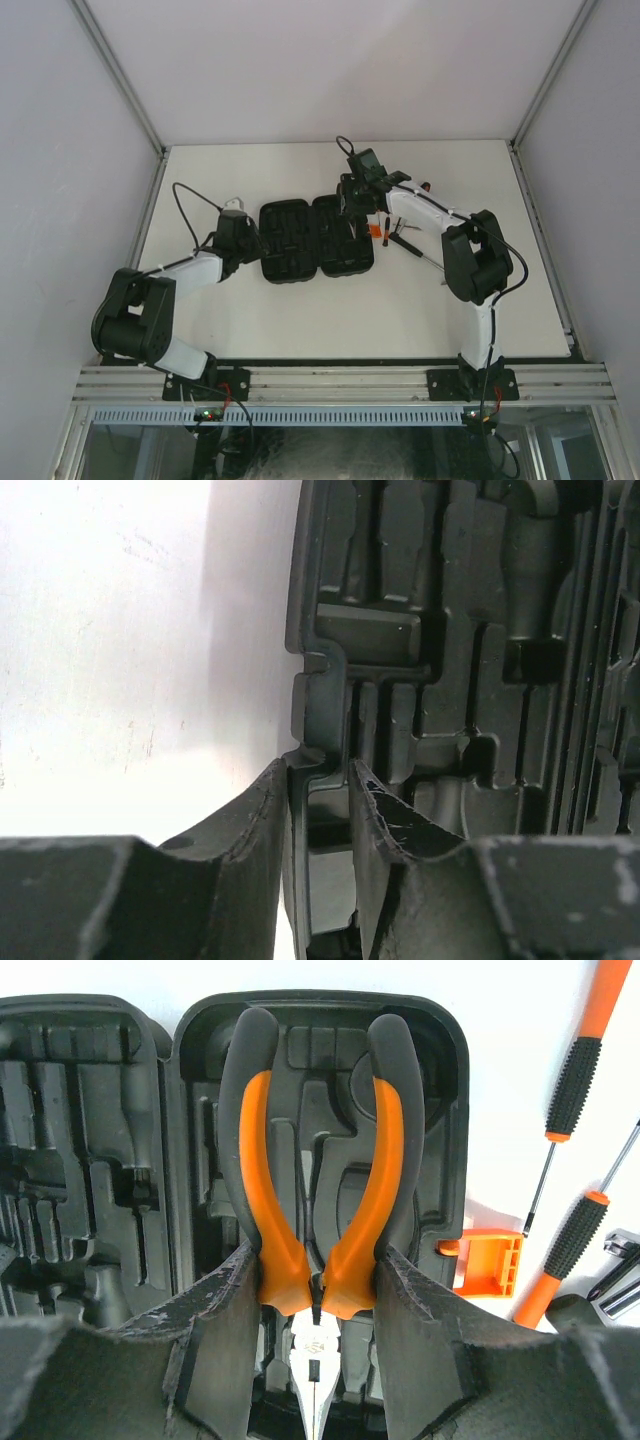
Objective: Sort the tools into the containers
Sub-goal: Place the pliers in the storage box.
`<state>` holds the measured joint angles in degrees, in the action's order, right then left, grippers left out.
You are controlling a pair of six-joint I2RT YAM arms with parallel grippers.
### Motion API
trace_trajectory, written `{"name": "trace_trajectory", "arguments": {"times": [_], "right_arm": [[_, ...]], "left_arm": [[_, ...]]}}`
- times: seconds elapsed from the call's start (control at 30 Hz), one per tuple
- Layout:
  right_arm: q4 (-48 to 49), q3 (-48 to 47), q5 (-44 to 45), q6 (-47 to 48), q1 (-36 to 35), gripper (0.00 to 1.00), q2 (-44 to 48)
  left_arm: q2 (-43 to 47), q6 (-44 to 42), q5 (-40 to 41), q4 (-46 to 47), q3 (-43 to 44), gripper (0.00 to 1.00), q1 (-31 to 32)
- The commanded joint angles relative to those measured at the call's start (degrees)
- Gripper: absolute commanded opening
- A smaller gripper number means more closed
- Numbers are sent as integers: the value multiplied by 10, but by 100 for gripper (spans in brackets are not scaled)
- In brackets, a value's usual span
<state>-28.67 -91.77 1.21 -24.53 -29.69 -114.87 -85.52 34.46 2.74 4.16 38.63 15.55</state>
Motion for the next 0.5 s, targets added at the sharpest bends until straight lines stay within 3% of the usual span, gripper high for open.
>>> {"name": "trace_trajectory", "arguments": {"times": [0.0, 0.27, 0.47], "right_arm": [[21, -6, 4, 9, 3, 0, 25], [23, 3, 4, 10, 6, 0, 31], [24, -2, 0, 13, 13, 0, 20]], "left_arm": [[-1, -3, 0, -7, 22, 32, -3], [8, -3, 0, -3, 8, 19, 20], [11, -4, 22, 3, -3, 18, 39]]}}
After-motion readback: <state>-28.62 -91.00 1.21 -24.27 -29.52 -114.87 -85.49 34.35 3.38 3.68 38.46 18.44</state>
